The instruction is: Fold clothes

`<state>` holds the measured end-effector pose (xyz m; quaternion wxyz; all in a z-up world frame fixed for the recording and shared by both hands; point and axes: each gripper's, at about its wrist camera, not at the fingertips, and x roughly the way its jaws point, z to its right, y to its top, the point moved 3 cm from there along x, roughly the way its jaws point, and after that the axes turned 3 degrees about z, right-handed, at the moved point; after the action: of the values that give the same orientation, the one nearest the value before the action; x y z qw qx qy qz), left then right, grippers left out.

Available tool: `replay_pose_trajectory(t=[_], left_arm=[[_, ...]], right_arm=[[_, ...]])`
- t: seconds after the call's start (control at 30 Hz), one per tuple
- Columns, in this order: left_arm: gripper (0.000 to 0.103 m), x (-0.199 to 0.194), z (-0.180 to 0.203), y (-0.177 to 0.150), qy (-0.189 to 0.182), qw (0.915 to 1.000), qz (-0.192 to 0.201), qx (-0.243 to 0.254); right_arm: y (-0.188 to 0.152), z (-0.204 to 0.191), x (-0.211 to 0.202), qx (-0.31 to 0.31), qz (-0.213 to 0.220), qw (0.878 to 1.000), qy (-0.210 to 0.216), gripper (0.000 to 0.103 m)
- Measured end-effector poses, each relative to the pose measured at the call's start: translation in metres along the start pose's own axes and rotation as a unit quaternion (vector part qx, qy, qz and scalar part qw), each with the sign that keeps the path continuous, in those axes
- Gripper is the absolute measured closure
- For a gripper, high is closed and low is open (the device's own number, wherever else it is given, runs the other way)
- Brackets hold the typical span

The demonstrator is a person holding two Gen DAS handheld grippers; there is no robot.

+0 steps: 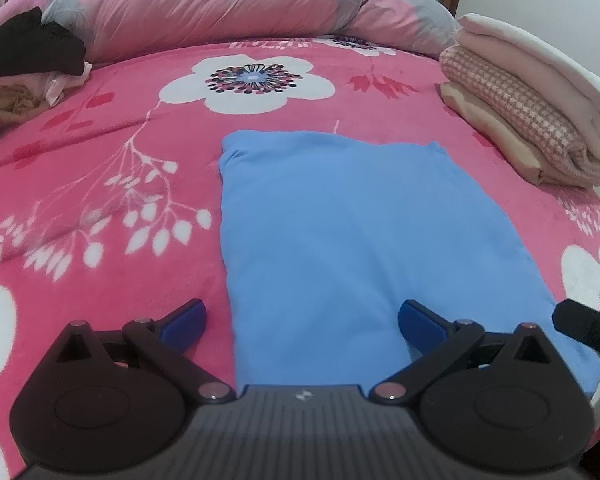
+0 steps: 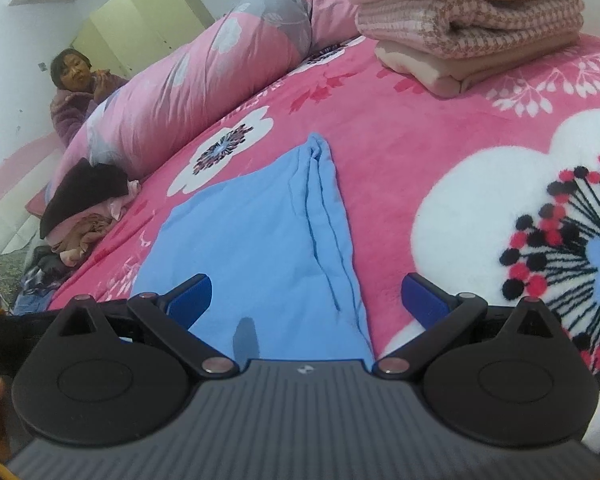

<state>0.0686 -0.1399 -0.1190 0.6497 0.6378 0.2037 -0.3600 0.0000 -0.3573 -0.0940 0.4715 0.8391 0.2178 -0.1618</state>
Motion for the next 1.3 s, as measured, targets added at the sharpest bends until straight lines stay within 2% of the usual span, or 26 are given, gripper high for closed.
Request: replay_pose_trajectory(t=[0.9,1.3], left_arm=[[0.000,0.0020,0.0012,0.0046,0.020,0.9990,-0.021,-0.034],[0.000,-0.0061,0.0004,0.0016,0.023,0.9993,-0.010,-0.028]], right_arm=[[-0.0037,0.0044,-0.0055,0.009,0.015,1.000,0.022,0.001],[-0.0057,0.0016,-0.0043,0.006,0.017,1.000,0.016,0.001]])
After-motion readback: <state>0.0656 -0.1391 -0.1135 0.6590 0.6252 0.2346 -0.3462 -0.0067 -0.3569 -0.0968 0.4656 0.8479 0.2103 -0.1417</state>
